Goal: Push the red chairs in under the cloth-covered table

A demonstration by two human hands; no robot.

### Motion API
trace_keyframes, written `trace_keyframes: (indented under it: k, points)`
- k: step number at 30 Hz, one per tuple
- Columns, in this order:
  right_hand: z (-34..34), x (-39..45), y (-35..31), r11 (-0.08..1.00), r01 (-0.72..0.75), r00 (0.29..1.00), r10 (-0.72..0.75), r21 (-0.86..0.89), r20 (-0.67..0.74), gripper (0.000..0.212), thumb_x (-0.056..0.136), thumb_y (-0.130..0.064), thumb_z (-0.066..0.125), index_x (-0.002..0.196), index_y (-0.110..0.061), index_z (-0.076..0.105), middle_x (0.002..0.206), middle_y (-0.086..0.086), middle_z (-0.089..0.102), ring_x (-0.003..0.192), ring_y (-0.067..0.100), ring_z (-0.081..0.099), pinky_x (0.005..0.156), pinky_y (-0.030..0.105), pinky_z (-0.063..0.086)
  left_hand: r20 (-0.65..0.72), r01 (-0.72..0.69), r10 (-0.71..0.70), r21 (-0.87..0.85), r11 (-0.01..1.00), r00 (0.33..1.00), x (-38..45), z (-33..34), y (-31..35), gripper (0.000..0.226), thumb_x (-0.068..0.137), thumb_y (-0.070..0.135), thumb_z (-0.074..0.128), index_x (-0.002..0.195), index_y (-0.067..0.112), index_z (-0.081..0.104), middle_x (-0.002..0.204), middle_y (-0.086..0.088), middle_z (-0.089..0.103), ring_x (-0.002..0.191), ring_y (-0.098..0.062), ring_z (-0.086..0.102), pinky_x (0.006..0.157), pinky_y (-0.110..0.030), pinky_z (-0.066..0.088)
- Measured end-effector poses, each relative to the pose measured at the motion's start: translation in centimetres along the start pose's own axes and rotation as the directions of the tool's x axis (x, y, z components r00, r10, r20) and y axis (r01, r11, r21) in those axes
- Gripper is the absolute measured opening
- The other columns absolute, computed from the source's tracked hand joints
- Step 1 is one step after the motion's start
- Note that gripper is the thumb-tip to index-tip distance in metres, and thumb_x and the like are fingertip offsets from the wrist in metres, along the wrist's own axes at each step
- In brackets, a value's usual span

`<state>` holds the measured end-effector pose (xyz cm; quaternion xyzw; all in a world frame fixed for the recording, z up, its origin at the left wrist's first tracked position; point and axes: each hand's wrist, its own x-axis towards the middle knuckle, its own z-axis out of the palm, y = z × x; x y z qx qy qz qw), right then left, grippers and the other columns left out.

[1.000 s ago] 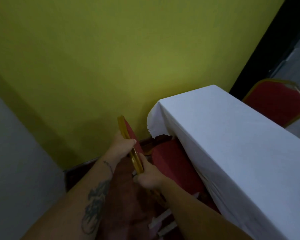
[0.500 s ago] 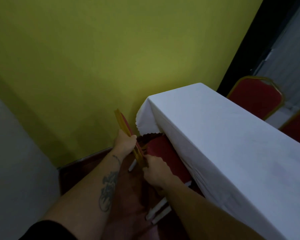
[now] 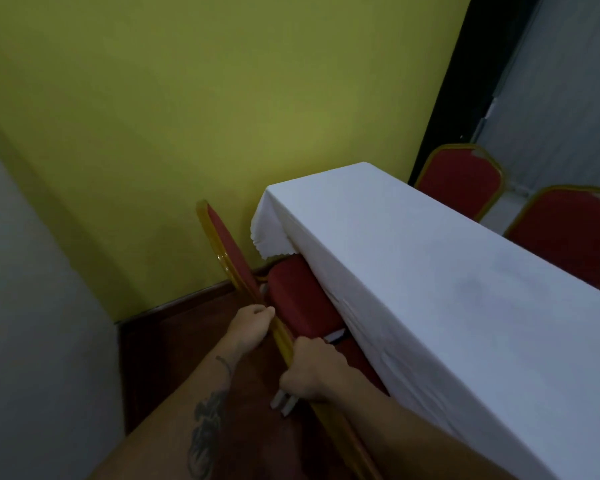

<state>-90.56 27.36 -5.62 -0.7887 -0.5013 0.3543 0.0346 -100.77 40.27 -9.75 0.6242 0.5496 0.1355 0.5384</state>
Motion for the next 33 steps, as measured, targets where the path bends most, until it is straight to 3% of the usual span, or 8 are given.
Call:
trace_keyframes:
  k: [2, 5, 11, 21, 24, 27, 30, 33]
  points:
    - [0.8, -2.1, 1.6, 0.998, -0.005, 1.0, 0.005, -0.064, 0.004, 0.047, 0.082, -0.039, 0.066, 0.119, -0.01, 0.065, 0.123, 0.012, 0.065, 0.112, 0.033, 0.065, 0.095, 0.042, 0.055, 0.006, 0.068, -0.068, -0.075, 0.995, 0.998, -0.2, 1.7, -1.1, 0.052, 0.08, 0.053, 0.051, 0.115, 0.019, 0.069, 0.113, -0.004, 0.07, 0.103, -0.026, 0.066, 0.097, -0.041, 0.052]
    - [1.4, -3.4, 2.9, 0.996, 0.023, 0.998, -0.028, -0.081, -0.053, 0.039, 0.085, -0.039, 0.066, 0.112, -0.01, 0.064, 0.124, 0.012, 0.065, 0.113, 0.034, 0.064, 0.093, 0.04, 0.053, -0.025, 0.157, -0.163, -0.156, 0.975, 0.986, 1.3, 2.9, -2.3, 0.066, 0.063, 0.055, 0.059, 0.11, 0.011, 0.072, 0.104, -0.009, 0.074, 0.094, -0.031, 0.07, 0.094, -0.045, 0.055]
    - [1.2, -3.0, 2.6, 0.994, 0.063, 0.992, -0.072, -0.089, -0.104, 0.044, 0.079, -0.047, 0.072, 0.106, -0.014, 0.062, 0.117, 0.009, 0.065, 0.107, 0.031, 0.065, 0.091, 0.044, 0.056, -0.049, 0.196, -0.206, -0.155, 0.968, 0.977, -1.0, 3.2, 1.3, 0.027, 0.097, 0.022, 0.055, 0.108, 0.0, 0.065, 0.109, -0.015, 0.068, 0.093, -0.028, 0.064, 0.079, -0.036, 0.051]
    - [0.5, -2.2, 2.1, 0.995, 0.046, 0.988, -0.058, -0.085, -0.145, 0.043, 0.085, -0.044, 0.061, 0.114, -0.012, 0.061, 0.122, 0.012, 0.063, 0.11, 0.034, 0.063, 0.091, 0.043, 0.052, -0.084, 0.162, -0.166, -0.058, 0.985, 0.983, 1.0, 3.0, 2.3, 0.021, 0.097, 0.021, 0.054, 0.095, 0.003, 0.063, 0.107, -0.016, 0.067, 0.094, -0.031, 0.063, 0.085, -0.036, 0.049]
    - [0.5, -2.3, 2.5, 0.997, 0.054, 0.989, -0.061, -0.052, -0.135, 0.053, 0.078, -0.057, 0.062, 0.111, -0.015, 0.063, 0.114, 0.007, 0.067, 0.103, 0.03, 0.066, 0.089, 0.043, 0.055, -0.067, 0.151, -0.147, 0.051, 0.987, 0.987, 0.1, 2.7, 2.5, 0.041, 0.095, 0.032, 0.053, 0.117, -0.001, 0.064, 0.112, -0.017, 0.068, 0.099, -0.034, 0.066, 0.088, -0.039, 0.055]
    - [-0.7, -2.9, 3.8, 0.985, 0.137, 0.989, -0.13, 0.106, -0.077, 0.083, 0.067, -0.074, 0.068, 0.128, -0.018, 0.065, 0.124, 0.001, 0.07, 0.108, 0.022, 0.067, 0.092, 0.04, 0.056, -0.078, 0.113, -0.1, 0.189, 0.975, 0.992, -1.4, 2.2, 2.8, 0.044, 0.096, 0.039, 0.051, 0.117, 0.002, 0.063, 0.116, -0.018, 0.066, 0.101, -0.035, 0.065, 0.079, -0.035, 0.054]
    - [-4.3, -3.3, 5.7, 0.955, 0.193, 0.968, -0.148, 0.224, -0.204, 0.068, 0.079, -0.057, 0.075, 0.133, -0.017, 0.068, 0.121, -0.002, 0.072, 0.106, 0.012, 0.066, 0.089, 0.026, 0.051, -0.073, 0.054, -0.03, 0.353, 0.934, 0.997, -2.2, 1.6, 4.0, 0.031, 0.09, 0.036, 0.053, 0.098, 0.008, 0.065, 0.105, -0.014, 0.067, 0.09, -0.031, 0.064, 0.07, -0.03, 0.044]
    - [-10.0, -3.3, 8.1, 0.959, 0.197, 0.926, -0.113, 0.203, -0.361, 0.053, 0.084, -0.045, 0.076, 0.129, -0.016, 0.071, 0.116, 0.002, 0.071, 0.105, 0.015, 0.066, 0.088, 0.025, 0.05, -0.111, -0.016, 0.066, 0.404, 0.915, 0.992, -3.1, 1.9, 6.7, 0.023, 0.082, 0.028, 0.052, 0.088, 0.008, 0.061, 0.096, -0.01, 0.064, 0.079, -0.024, 0.06, 0.065, -0.03, 0.044]
